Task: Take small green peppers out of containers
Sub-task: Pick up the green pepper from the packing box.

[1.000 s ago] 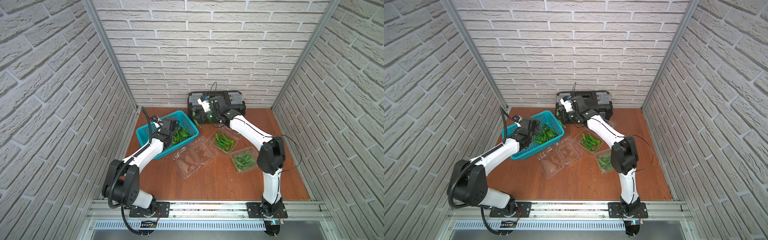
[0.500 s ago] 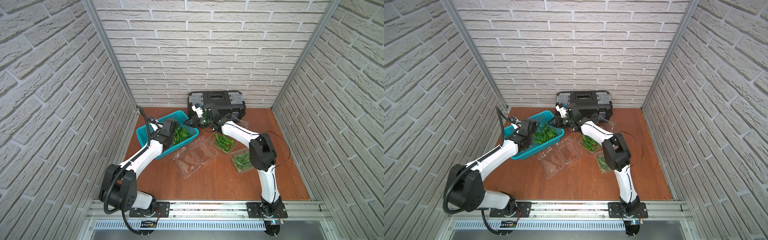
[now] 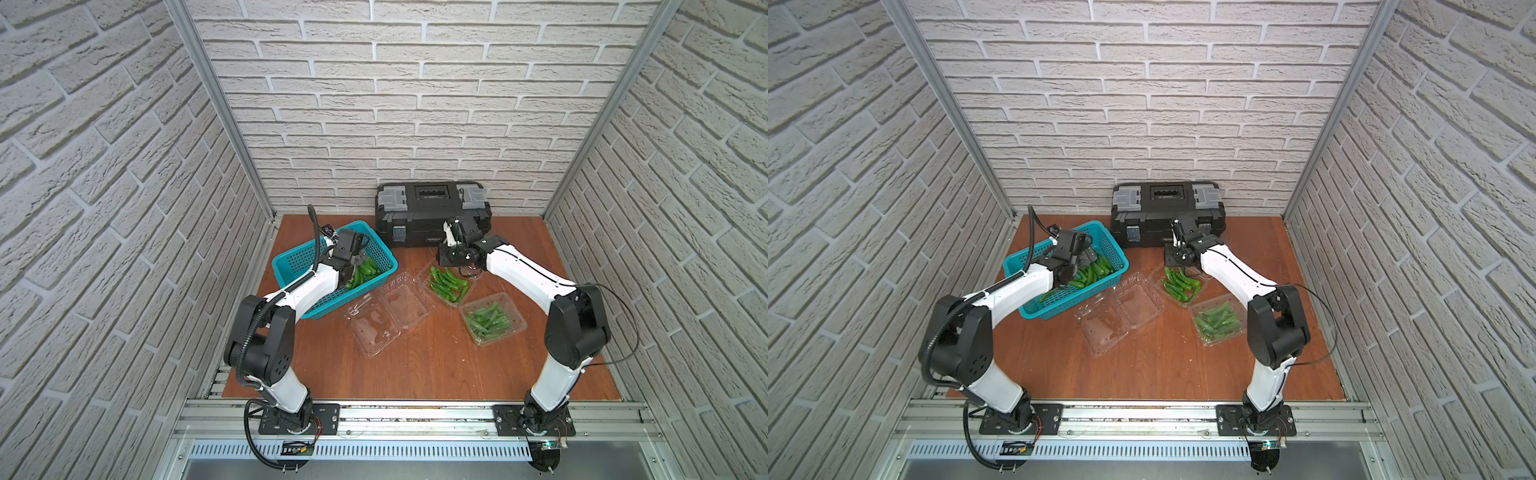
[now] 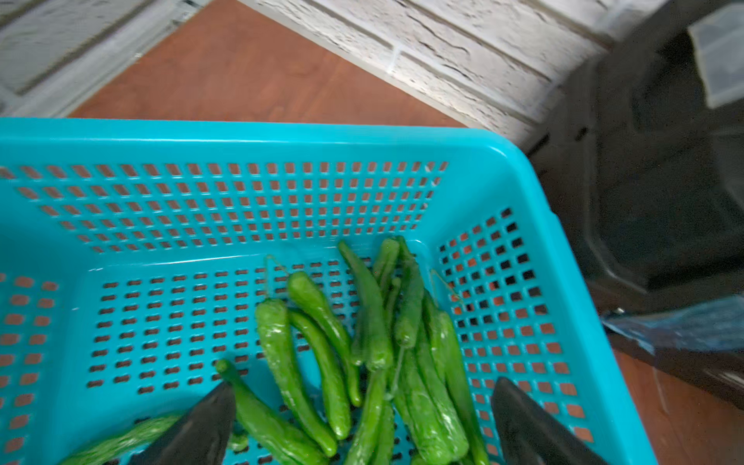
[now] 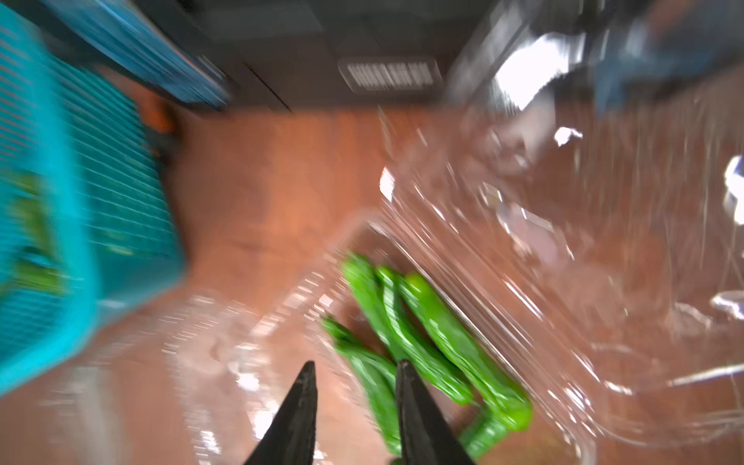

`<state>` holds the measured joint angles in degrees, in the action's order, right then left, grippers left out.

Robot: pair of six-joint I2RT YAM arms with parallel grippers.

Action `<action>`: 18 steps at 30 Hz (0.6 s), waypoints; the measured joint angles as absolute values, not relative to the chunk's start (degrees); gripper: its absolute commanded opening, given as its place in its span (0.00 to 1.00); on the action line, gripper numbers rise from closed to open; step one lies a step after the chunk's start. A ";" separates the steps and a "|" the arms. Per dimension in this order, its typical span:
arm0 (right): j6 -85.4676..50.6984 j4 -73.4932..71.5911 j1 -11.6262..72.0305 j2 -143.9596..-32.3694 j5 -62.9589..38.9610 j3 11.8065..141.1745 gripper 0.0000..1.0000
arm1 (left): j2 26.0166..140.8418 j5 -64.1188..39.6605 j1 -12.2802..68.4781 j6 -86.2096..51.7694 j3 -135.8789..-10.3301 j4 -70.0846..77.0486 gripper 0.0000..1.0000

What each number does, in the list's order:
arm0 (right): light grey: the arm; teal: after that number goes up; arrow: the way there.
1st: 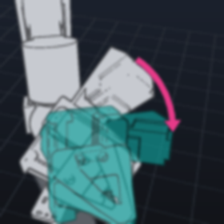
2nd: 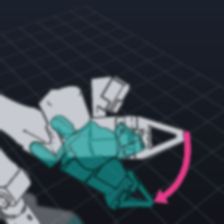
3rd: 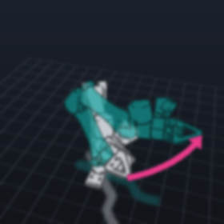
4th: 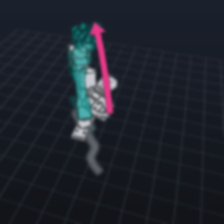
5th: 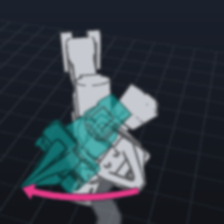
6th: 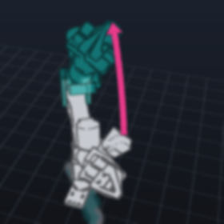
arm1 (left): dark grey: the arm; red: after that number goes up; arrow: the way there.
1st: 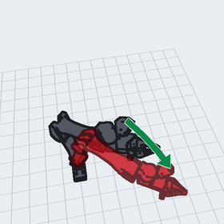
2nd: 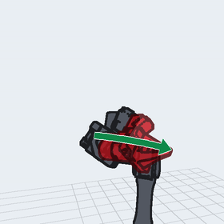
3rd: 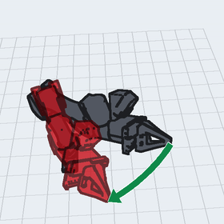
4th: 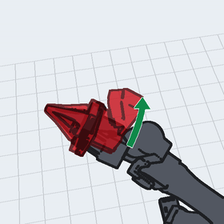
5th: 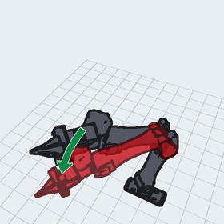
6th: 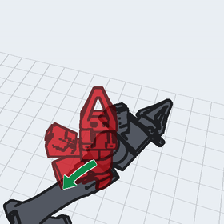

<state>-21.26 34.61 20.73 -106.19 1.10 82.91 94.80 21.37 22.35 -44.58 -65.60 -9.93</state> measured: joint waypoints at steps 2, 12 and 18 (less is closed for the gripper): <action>-20.32 37.01 20.40 -108.05 1.41 82.78 0.34 | 95.59 17.87 23.53 -41.60 -66.92 -8.49 0.98; -16.43 38.81 20.36 -112.25 1.43 83.74 0.39 | 101.93 -2.79 28.58 -32.40 -76.66 -3.66 0.98; -14.11 38.37 20.36 -117.45 1.37 85.30 0.40 | 107.33 -11.99 29.67 -30.76 -81.01 -3.51 0.98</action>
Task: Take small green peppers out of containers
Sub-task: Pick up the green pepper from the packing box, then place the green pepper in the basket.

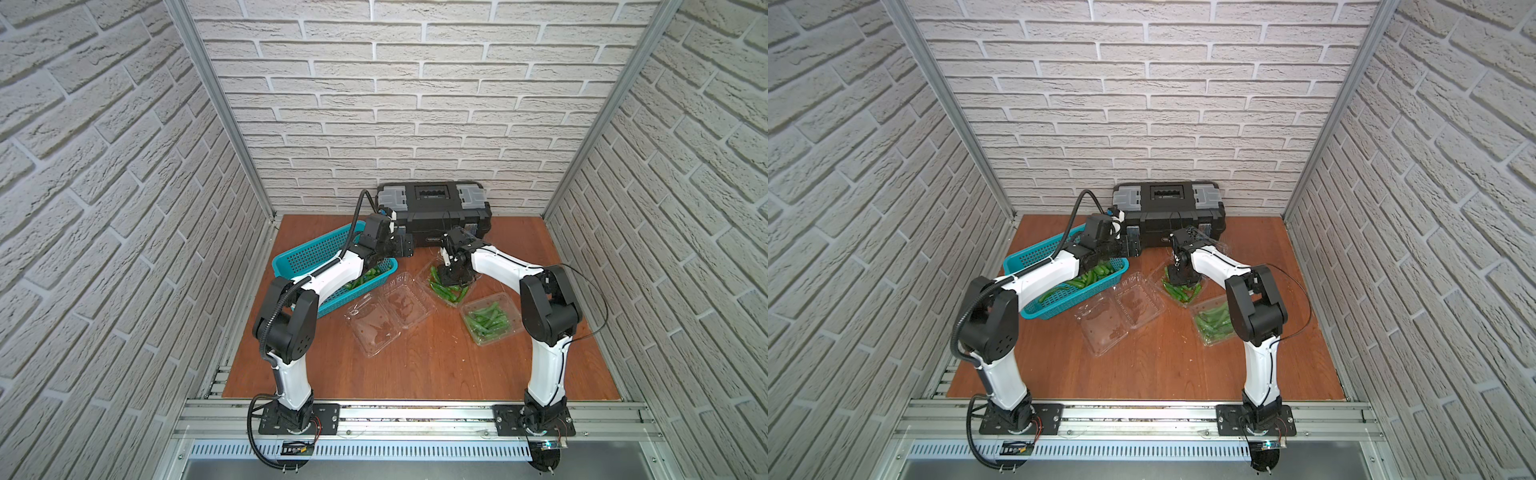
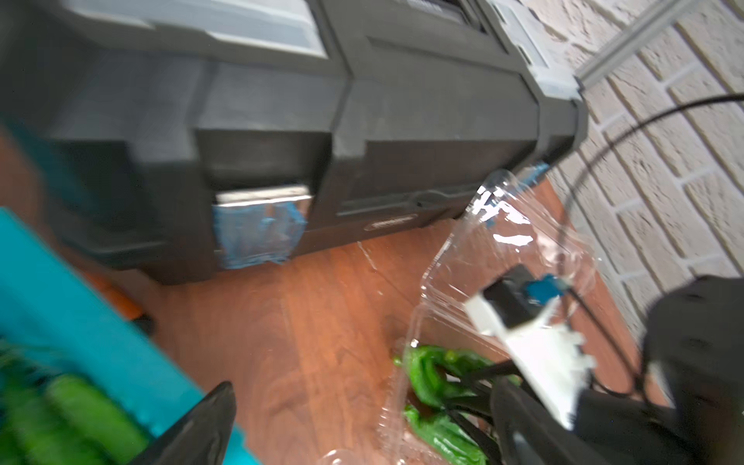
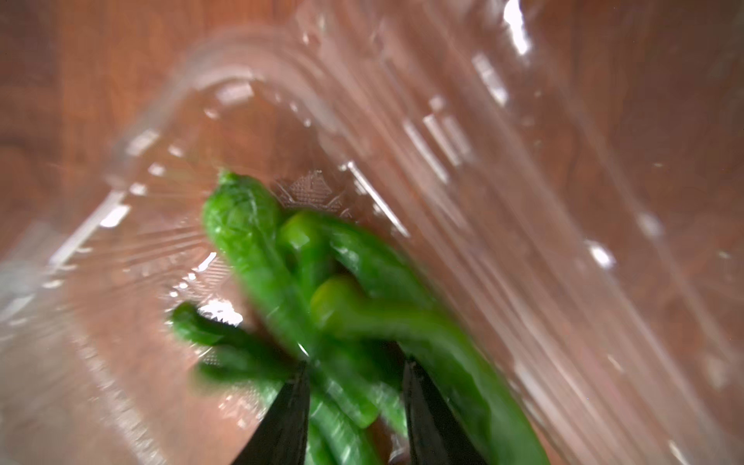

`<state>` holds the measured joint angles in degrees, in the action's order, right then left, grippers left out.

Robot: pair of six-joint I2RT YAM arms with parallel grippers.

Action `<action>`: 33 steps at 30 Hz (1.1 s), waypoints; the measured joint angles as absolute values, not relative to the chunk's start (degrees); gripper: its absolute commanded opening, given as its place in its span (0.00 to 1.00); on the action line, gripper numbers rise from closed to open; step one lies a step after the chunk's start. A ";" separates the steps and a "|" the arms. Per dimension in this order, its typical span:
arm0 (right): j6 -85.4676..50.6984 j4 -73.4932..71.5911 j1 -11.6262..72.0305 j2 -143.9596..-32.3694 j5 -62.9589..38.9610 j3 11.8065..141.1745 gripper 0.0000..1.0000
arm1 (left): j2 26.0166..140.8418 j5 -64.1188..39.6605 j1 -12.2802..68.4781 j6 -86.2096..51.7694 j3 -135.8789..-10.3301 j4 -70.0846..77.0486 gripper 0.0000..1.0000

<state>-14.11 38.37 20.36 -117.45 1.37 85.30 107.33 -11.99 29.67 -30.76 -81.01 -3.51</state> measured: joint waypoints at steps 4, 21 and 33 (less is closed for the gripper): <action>-13.19 38.13 20.36 -118.91 0.99 85.67 0.32 | 108.66 -14.28 30.09 -30.41 -81.47 -4.05 0.98; -14.50 36.86 20.36 -110.24 -3.99 84.29 0.06 | 108.22 -15.03 29.17 -33.43 -80.20 -1.56 0.98; -14.68 33.95 25.74 -105.95 -16.51 95.83 0.06 | 91.83 9.50 23.46 -41.91 -62.67 3.07 0.98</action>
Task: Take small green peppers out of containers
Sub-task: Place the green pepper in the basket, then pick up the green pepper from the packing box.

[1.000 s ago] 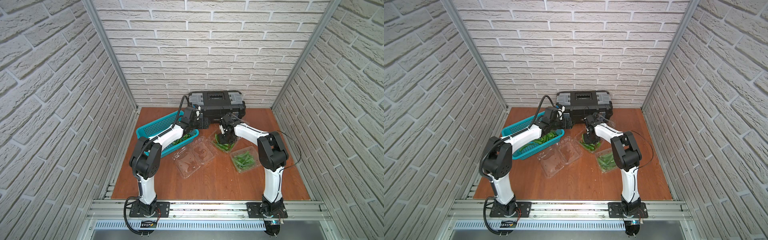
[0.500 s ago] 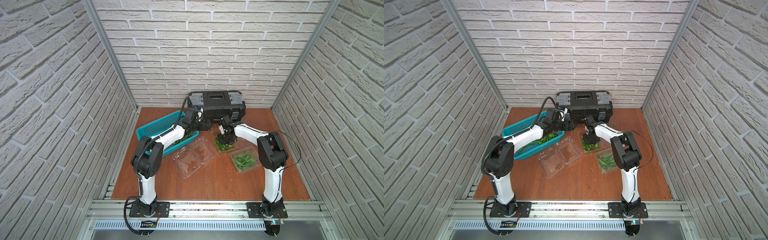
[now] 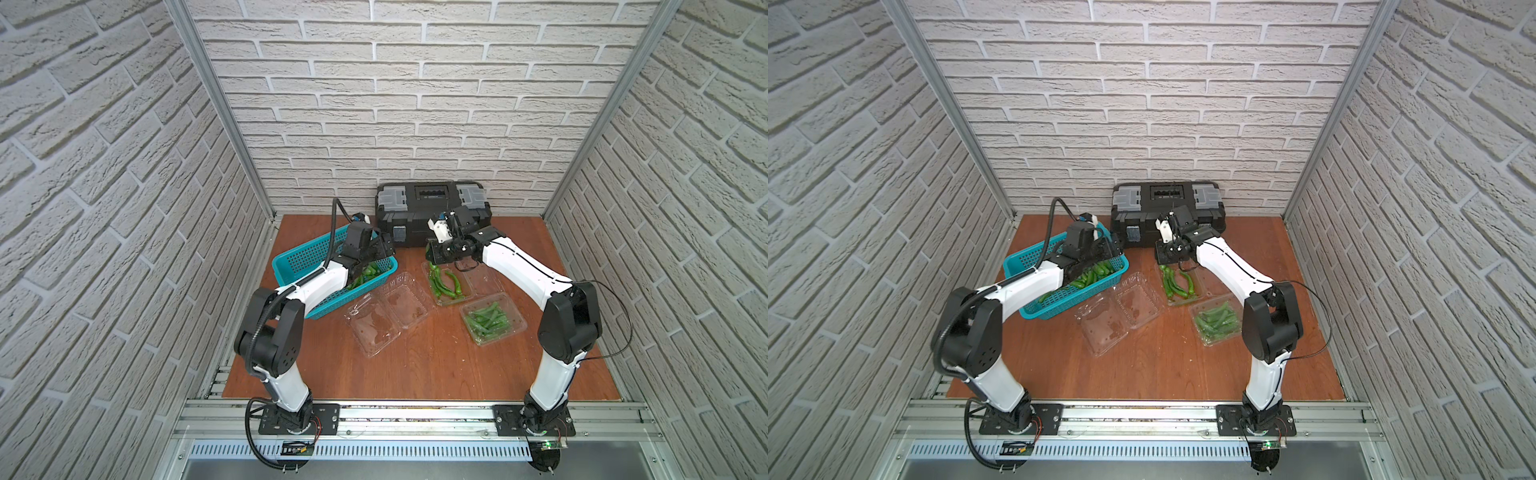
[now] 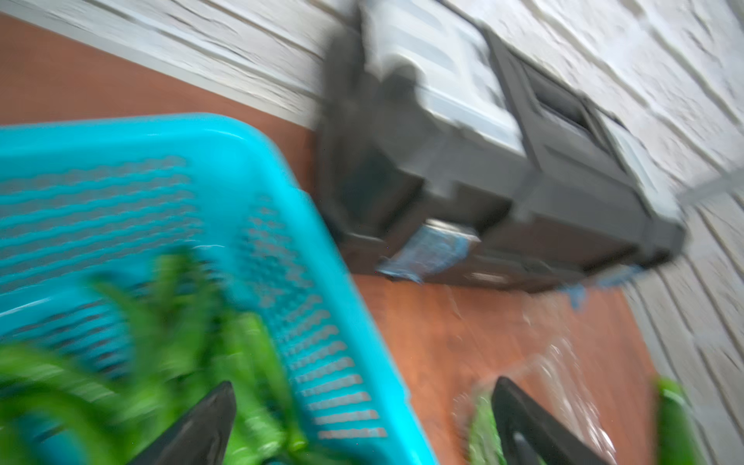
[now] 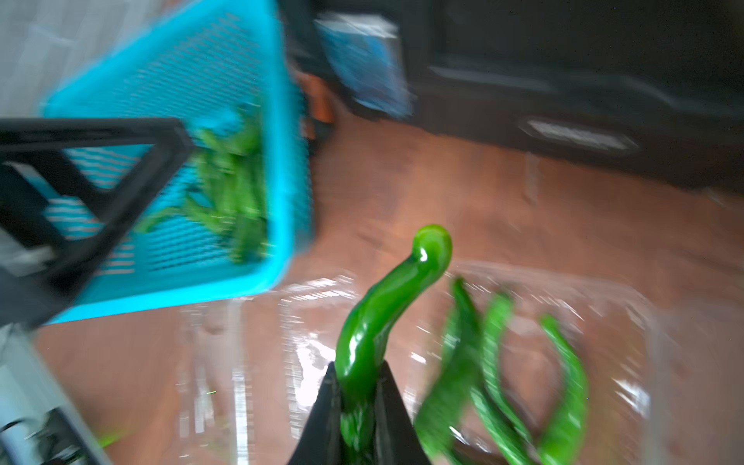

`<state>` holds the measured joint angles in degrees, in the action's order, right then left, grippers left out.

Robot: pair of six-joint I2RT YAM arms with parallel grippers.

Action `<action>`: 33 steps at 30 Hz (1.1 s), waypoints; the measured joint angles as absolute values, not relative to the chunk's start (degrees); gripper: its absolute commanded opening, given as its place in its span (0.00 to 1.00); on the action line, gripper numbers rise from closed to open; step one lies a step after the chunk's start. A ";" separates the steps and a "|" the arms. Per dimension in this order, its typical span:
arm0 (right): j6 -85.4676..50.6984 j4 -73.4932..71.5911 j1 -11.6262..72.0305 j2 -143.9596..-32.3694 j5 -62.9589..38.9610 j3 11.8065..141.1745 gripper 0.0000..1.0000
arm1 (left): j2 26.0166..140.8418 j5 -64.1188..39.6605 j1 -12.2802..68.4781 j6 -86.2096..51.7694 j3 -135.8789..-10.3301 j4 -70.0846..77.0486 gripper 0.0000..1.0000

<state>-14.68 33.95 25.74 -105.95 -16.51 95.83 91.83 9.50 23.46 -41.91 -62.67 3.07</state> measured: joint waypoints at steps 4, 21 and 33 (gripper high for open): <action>-16.27 27.29 29.71 -106.67 -23.27 100.86 0.07 | 84.49 21.74 22.55 -43.55 -58.48 1.67 0.98; -27.90 15.33 30.87 -117.73 -25.45 98.17 0.38 | 87.00 25.19 25.26 -38.15 -64.10 -3.46 0.98; -31.16 26.98 16.36 -98.70 5.43 77.67 0.38 | 117.12 -12.01 34.63 -23.55 -97.58 -16.21 0.98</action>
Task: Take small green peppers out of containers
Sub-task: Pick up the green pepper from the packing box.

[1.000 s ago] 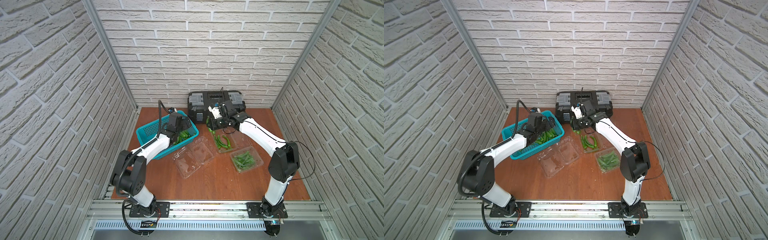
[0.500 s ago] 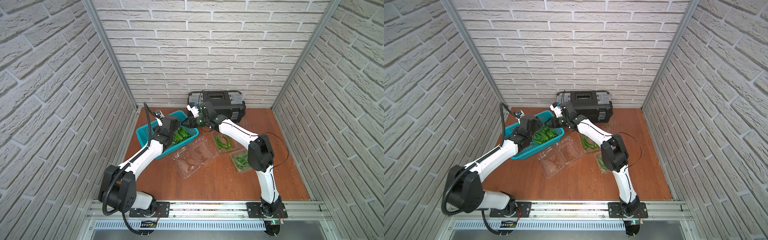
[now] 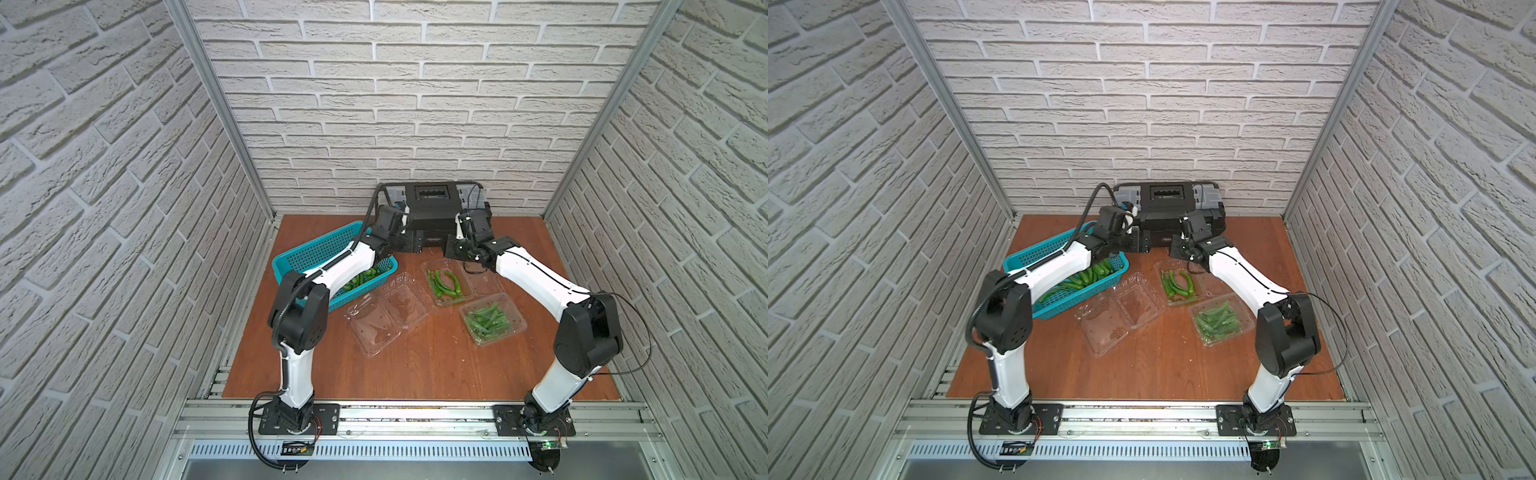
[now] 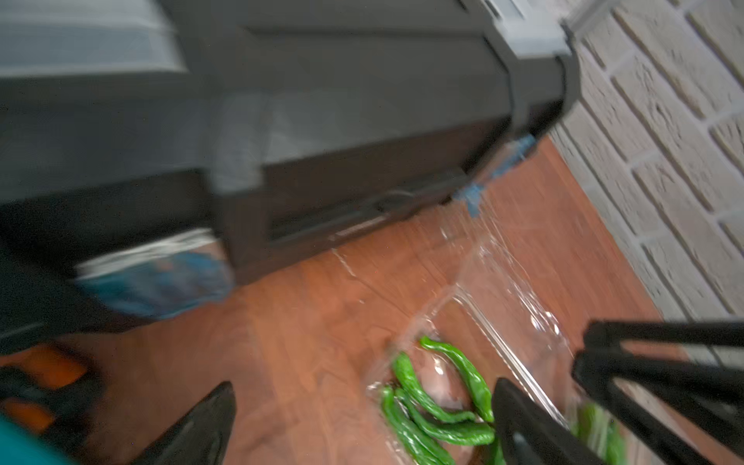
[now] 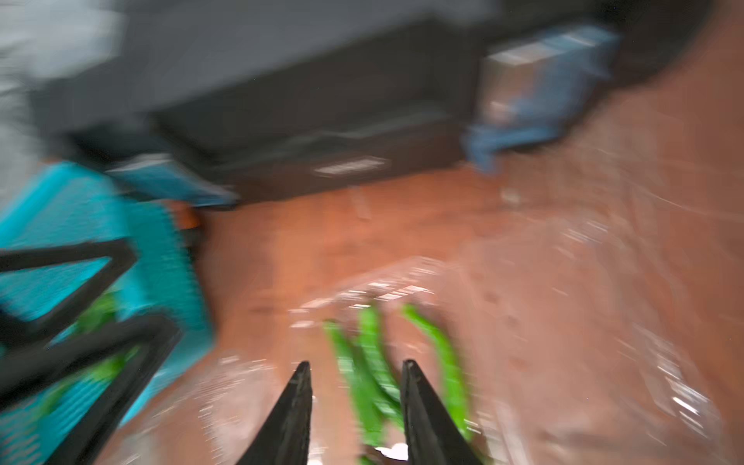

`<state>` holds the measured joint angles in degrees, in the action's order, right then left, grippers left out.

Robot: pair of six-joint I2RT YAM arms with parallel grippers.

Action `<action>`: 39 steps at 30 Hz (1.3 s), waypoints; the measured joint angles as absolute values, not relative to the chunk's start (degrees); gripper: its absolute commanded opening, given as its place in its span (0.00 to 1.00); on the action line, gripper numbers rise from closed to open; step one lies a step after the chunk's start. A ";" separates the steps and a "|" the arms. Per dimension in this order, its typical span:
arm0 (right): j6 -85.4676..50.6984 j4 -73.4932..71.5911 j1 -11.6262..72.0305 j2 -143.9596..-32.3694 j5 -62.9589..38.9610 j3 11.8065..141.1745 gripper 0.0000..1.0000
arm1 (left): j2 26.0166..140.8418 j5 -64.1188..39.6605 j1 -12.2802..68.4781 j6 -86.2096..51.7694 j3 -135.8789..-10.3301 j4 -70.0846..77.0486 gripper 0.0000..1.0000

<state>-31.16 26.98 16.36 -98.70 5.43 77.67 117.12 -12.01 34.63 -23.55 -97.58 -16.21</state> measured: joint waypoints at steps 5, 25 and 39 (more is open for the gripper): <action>-30.70 32.01 14.37 -102.54 6.48 74.78 0.39 | 123.52 -15.79 38.35 -18.46 -105.91 -26.98 0.98; -34.87 30.00 16.84 -105.86 -7.07 72.53 0.37 | 135.83 -12.32 40.82 -10.55 -125.91 -51.88 0.97; -33.95 30.28 21.58 -105.84 -6.48 72.86 0.36 | 139.65 -8.16 40.56 -10.81 -129.14 -57.45 0.69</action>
